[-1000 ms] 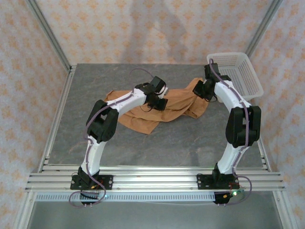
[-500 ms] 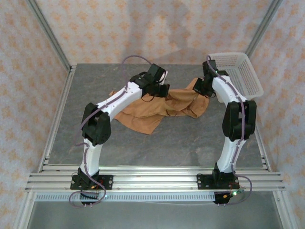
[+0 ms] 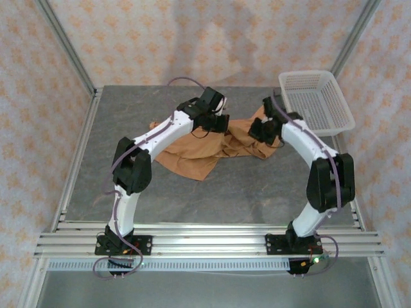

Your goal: Fold the inside-out t-shirt

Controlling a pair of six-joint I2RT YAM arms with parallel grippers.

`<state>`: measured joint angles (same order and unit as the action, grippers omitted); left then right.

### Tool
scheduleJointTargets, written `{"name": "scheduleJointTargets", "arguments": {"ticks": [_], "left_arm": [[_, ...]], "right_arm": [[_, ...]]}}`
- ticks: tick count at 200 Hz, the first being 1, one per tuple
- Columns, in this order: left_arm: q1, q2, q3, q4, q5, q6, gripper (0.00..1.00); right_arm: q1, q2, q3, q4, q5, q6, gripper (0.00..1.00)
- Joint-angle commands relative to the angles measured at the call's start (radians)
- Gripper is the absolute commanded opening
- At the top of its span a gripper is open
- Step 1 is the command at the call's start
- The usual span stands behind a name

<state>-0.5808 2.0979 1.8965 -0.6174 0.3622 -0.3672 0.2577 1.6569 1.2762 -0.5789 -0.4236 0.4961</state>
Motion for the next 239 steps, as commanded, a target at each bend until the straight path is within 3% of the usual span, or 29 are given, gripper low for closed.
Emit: {"name": "scheduleJointTargets", "arguments": {"ticks": [1, 24, 55, 115, 204, 224, 239], "left_arm": [[0.003, 0.022, 0.039, -0.022, 0.015, -0.006, 0.0], [0.003, 0.021, 0.039, -0.031, 0.01, -0.004, 0.0], [0.005, 0.011, 0.032, -0.031, 0.006, -0.004, 0.0], [0.017, -0.004, 0.006, -0.023, 0.011, -0.009, 0.0], [0.036, -0.015, -0.015, 0.006, 0.032, -0.024, 0.0], [0.036, -0.016, -0.017, 0.004, 0.032, -0.024, 0.0], [0.041, -0.019, -0.021, 0.006, 0.033, -0.03, 0.0]], "right_arm": [[0.101, -0.022, -0.107, 0.268, -0.055, 0.166, 0.07], [0.135, 0.021, -0.164, 0.434, -0.01, 0.27, 0.08], [0.134, 0.078, -0.221, 0.661, 0.054, 0.394, 0.23], [0.132, 0.193, -0.265, 0.949, 0.072, 0.655, 0.37], [0.14, 0.228, -0.297, 0.938, 0.1, 0.72, 0.51], [0.14, 0.258, -0.264, 0.938, 0.101, 0.728, 0.43], [0.138, 0.271, -0.244, 0.936, 0.102, 0.735, 0.16]]}}
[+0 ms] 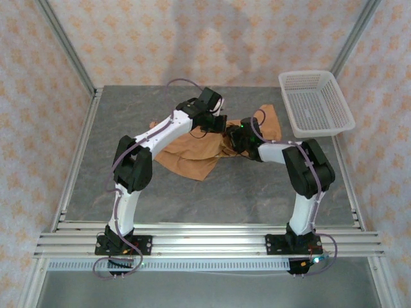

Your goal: Fold the inside-out t-shirt

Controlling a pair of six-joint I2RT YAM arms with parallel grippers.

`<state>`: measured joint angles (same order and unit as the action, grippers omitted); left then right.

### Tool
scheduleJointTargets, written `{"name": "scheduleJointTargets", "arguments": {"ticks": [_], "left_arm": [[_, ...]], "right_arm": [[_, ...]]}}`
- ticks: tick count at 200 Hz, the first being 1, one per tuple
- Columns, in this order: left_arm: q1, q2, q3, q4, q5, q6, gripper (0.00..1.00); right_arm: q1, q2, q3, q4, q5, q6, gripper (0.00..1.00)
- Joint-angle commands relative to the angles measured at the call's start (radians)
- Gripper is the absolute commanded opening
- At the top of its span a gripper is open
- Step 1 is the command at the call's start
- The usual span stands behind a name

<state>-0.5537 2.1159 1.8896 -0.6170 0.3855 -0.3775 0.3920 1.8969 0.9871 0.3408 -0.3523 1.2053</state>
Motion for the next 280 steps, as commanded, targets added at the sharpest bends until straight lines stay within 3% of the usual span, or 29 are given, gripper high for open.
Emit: {"name": "scheduleJointTargets", "arguments": {"ticks": [1, 12, 43, 81, 100, 122, 133, 147, 164, 177, 191, 200, 211, 226, 239, 252, 280], "left_arm": [[0.014, -0.038, -0.014, 0.005, 0.01, -0.02, 0.0], [0.021, -0.039, -0.017, 0.008, 0.015, -0.026, 0.0], [0.072, -0.028, -0.007, 0.003, -0.004, -0.085, 0.0], [0.096, 0.004, -0.001, 0.028, -0.034, -0.218, 0.0], [0.075, 0.013, -0.043, 0.084, -0.022, -0.263, 0.0], [0.045, 0.027, -0.078, 0.111, -0.026, -0.276, 0.0], [0.037, 0.034, -0.087, 0.114, -0.025, -0.277, 0.0], [0.034, 0.035, -0.102, 0.117, -0.023, -0.276, 0.0], [0.034, 0.021, -0.121, 0.114, -0.028, -0.266, 0.0], [0.034, 0.0, -0.138, 0.109, -0.032, -0.256, 0.0], [0.034, -0.026, -0.156, 0.098, -0.039, -0.242, 0.0], [0.034, -0.047, -0.171, 0.088, -0.043, -0.231, 0.0], [0.032, -0.081, -0.199, 0.074, -0.056, -0.219, 0.15], [0.029, -0.143, -0.254, 0.067, -0.082, -0.206, 0.35], [0.024, -0.197, -0.296, 0.046, -0.093, -0.189, 0.45], [0.013, -0.259, -0.334, 0.015, -0.1, -0.167, 0.47], [-0.037, -0.349, -0.474, 0.042, -0.042, -0.172, 0.43]], "right_arm": [[0.004, 0.03, 0.045, 0.017, 0.03, 0.026, 0.14], [0.002, 0.011, 0.045, 0.009, 0.026, 0.021, 0.0], [-0.02, -0.18, 0.033, -0.18, 0.003, -0.13, 0.0], [-0.005, -0.497, 0.052, -0.558, -0.057, -0.406, 0.0], [0.057, -0.622, -0.059, -0.569, -0.076, -0.425, 0.0], [0.157, -0.705, -0.255, -0.415, -0.089, -0.395, 0.0], [0.19, -0.701, -0.346, -0.32, -0.112, -0.374, 0.01], [0.197, -0.684, -0.432, -0.245, -0.116, -0.334, 0.26], [0.194, -0.691, -0.467, -0.253, -0.064, -0.334, 0.29], [0.186, -0.7, -0.451, -0.296, -0.018, -0.351, 0.4], [0.156, -0.695, -0.414, -0.347, -0.002, -0.368, 0.4], [0.132, -0.684, -0.38, -0.398, 0.021, -0.373, 0.32], [0.099, -0.651, -0.347, -0.43, 0.031, -0.384, 0.25], [0.064, -0.571, -0.29, -0.463, 0.019, -0.417, 0.24], [0.048, -0.492, -0.238, -0.487, -0.004, -0.44, 0.27], [0.037, -0.408, -0.191, -0.501, -0.034, -0.456, 0.33], [0.022, -0.314, -0.137, -0.504, -0.088, -0.461, 0.35]]}}
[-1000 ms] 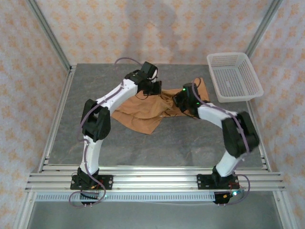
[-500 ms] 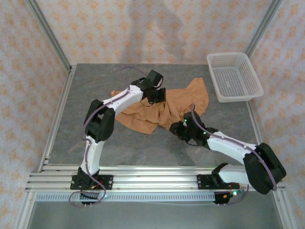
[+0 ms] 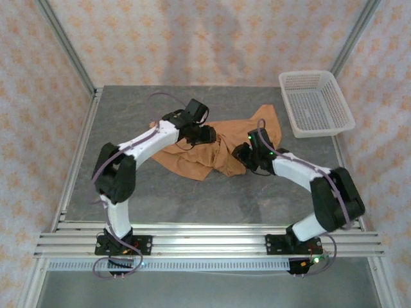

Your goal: Fold the inside-out t-shirt

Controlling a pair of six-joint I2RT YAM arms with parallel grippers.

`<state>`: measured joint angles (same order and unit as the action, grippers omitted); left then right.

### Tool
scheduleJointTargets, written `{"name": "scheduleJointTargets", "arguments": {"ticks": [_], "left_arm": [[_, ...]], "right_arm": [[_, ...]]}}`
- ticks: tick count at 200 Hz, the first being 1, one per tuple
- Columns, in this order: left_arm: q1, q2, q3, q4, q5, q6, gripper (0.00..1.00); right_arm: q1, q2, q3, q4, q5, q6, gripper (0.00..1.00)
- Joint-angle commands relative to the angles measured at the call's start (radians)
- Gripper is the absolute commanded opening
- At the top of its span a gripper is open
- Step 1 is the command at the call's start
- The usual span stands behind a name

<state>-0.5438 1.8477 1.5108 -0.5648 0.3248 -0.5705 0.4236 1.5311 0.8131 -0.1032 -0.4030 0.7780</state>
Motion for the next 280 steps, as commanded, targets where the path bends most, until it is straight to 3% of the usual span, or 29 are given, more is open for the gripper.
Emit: {"name": "scheduleJointTargets", "arguments": {"ticks": [1, 20, 50, 74, 102, 120, 140, 162, 175, 190, 209, 226, 261, 270, 280], "left_arm": [[-0.048, -0.084, -0.103, -0.006, 0.023, 0.019, 0.43], [-0.078, -0.115, -0.219, 0.119, 0.104, -0.032, 0.39], [-0.115, -0.068, -0.278, 0.26, 0.158, -0.094, 0.42], [-0.126, 0.011, -0.235, 0.264, 0.154, -0.091, 0.49], [-0.125, 0.101, -0.15, 0.187, 0.096, -0.045, 0.48], [-0.125, 0.135, -0.103, 0.145, 0.075, -0.021, 0.32], [-0.123, 0.138, -0.064, 0.095, 0.058, -0.011, 0.01], [-0.122, 0.091, -0.022, 0.033, 0.038, -0.004, 0.0], [-0.117, 0.043, 0.011, -0.009, 0.031, 0.004, 0.0], [-0.103, -0.019, 0.062, -0.064, 0.03, 0.016, 0.0], [-0.066, -0.093, 0.147, -0.156, 0.018, 0.03, 0.0], [-0.029, -0.166, 0.194, -0.219, -0.015, 0.051, 0.0], [0.005, -0.277, 0.185, -0.266, -0.108, 0.086, 0.0], [0.005, -0.289, 0.173, -0.282, -0.126, 0.088, 0.12], [0.004, -0.302, 0.141, -0.279, -0.139, 0.085, 0.13]], "right_arm": [[-0.01, 0.052, 0.037, -0.06, -0.037, -0.033, 0.35], [-0.019, 0.043, 0.032, -0.048, -0.03, -0.025, 0.36], [-0.025, 0.017, 0.035, -0.056, -0.04, -0.029, 0.39], [-0.024, -0.003, 0.032, -0.072, -0.056, -0.028, 0.42], [-0.023, -0.047, 0.004, -0.078, -0.074, -0.023, 0.46], [-0.021, -0.066, -0.012, -0.094, -0.083, -0.024, 0.53], [-0.016, -0.055, -0.032, -0.1, -0.109, -0.012, 0.56], [-0.011, 0.017, -0.026, -0.068, -0.113, -0.004, 0.57], [-0.011, 0.08, -0.018, -0.014, -0.091, 0.009, 0.46], [-0.031, 0.161, -0.003, 0.046, -0.091, 0.03, 0.0], [-0.077, 0.176, 0.005, 0.044, -0.091, 0.022, 0.0], [-0.114, 0.128, 0.018, -0.061, -0.038, -0.046, 0.0], [-0.156, 0.031, 0.019, -0.198, 0.049, -0.139, 0.0], [-0.157, 0.025, 0.023, -0.212, 0.06, -0.146, 0.0], [-0.157, 0.025, 0.024, -0.212, 0.055, -0.148, 0.0]]}}
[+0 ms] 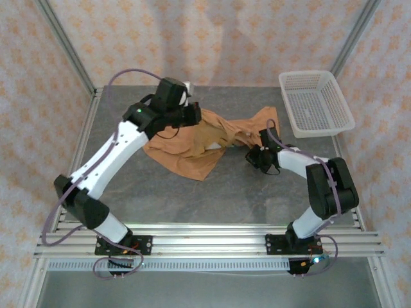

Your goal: Fold the inside-out t-shirt

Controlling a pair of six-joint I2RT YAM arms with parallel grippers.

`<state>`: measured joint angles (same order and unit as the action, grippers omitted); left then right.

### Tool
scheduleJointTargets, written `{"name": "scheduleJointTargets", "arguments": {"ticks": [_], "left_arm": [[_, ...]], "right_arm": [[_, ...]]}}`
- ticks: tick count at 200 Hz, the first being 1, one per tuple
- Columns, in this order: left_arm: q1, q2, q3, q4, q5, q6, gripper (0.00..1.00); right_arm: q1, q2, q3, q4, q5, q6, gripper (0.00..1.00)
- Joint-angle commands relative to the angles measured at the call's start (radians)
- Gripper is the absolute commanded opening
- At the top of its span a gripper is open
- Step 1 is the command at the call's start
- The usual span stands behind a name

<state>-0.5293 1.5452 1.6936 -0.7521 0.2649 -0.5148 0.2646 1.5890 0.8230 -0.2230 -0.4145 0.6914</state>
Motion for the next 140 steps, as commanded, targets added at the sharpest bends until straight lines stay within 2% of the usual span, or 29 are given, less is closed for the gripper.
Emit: {"name": "scheduleJointTargets", "arguments": {"ticks": [1, 22, 43, 66, 74, 97, 140], "left_arm": [[-0.011, -0.001, -0.046, -0.088, -0.078, 0.029, 0.13], [-0.011, -0.018, -0.135, -0.015, -0.03, 0.003, 0.13], [-0.013, -0.003, -0.189, 0.033, 0.027, -0.014, 0.1], [-0.014, 0.014, -0.224, 0.065, 0.038, -0.04, 0.08], [-0.015, 0.021, -0.23, 0.071, 0.043, -0.042, 0.07], [-0.014, 0.032, -0.23, 0.076, 0.046, -0.042, 0.06], [-0.014, 0.03, -0.221, 0.061, 0.024, -0.031, 0.05]], "right_arm": [[0.002, -0.033, 0.015, -0.092, 0.065, -0.061, 0.0], [0.002, -0.036, 0.031, -0.087, 0.032, -0.054, 0.0], [0.01, -0.065, 0.028, -0.019, -0.056, -0.012, 0.01], [0.055, -0.101, -0.018, 0.167, -0.147, 0.105, 0.41], [0.08, -0.101, -0.03, 0.218, -0.162, 0.153, 0.51], [0.173, -0.081, -0.048, 0.359, -0.164, 0.261, 0.62], [0.293, -0.023, -0.108, 0.624, -0.11, 0.478, 0.72]]}}
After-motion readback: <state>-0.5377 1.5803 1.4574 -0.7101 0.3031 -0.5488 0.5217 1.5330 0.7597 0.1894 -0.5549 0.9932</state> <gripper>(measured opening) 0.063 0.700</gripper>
